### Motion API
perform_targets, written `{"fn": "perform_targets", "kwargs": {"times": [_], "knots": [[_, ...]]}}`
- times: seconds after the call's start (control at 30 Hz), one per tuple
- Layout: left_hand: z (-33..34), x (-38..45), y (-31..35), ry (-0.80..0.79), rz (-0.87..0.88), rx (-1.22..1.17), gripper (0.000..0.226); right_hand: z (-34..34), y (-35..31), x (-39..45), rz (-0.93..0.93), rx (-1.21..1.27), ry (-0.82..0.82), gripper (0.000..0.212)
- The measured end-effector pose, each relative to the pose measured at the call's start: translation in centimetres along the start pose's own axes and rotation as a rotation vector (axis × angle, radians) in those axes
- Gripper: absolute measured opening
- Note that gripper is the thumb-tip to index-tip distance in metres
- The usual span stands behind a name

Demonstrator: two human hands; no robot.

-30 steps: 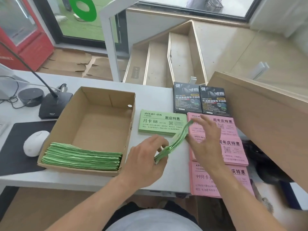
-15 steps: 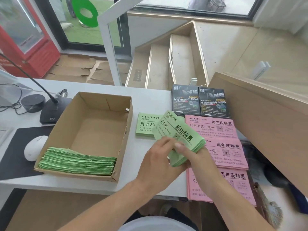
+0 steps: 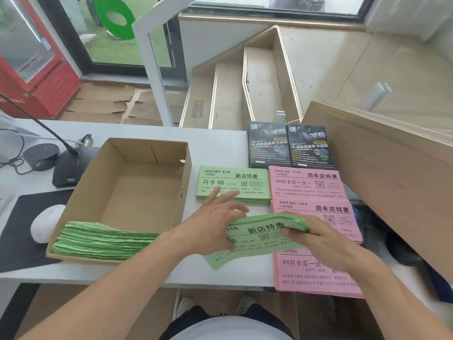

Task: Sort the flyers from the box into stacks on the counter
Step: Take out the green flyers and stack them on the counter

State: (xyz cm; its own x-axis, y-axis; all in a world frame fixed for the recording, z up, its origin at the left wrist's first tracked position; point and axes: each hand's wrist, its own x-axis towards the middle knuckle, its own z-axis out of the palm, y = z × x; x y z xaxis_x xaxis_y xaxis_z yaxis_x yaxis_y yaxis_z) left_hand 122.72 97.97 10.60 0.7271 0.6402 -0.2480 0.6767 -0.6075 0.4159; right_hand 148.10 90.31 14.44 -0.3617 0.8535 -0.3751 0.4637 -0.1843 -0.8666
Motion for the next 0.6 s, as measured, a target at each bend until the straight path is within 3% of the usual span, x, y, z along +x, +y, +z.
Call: {"fn": "perform_targets", "kwargs": {"times": [0.07,0.13,0.2,0.27,0.37,0.47,0.6], "knots": [[-0.7,-0.2,0.2,-0.055,-0.119,-0.048,0.023,0.2,0.3,0.4,-0.006,0.004,0.007,0.034],[-1.1,-0.5,-0.3,0.08,-0.139,0.089,0.016,0.6,1.0,1.4,-0.021,-0.001,0.132,0.028],[-1.5,-0.6,-0.6,0.188,-0.155,0.247,0.014,1.1,1.8,2.5,-0.068,-0.066,0.392,0.018],[-1.3,-0.7,-0.7,0.219,-0.199,0.317,0.013,1.9,2.7,3.6,-0.074,-0.107,0.525,0.015],[0.1,-0.5,-1.8,0.132,-0.255,0.381,0.015,3.5,4.9,5.2,0.022,-0.157,0.485,0.015],[1.4,-0.9,-3.3,0.013,-0.274,0.319,0.025,4.6,7.1,6.2,0.058,-0.364,0.427,0.018],[1.4,-1.7,-3.8,0.07,-0.243,0.275,0.027,4.7,7.1,5.9,0.037,-0.389,0.428,0.014]]}}
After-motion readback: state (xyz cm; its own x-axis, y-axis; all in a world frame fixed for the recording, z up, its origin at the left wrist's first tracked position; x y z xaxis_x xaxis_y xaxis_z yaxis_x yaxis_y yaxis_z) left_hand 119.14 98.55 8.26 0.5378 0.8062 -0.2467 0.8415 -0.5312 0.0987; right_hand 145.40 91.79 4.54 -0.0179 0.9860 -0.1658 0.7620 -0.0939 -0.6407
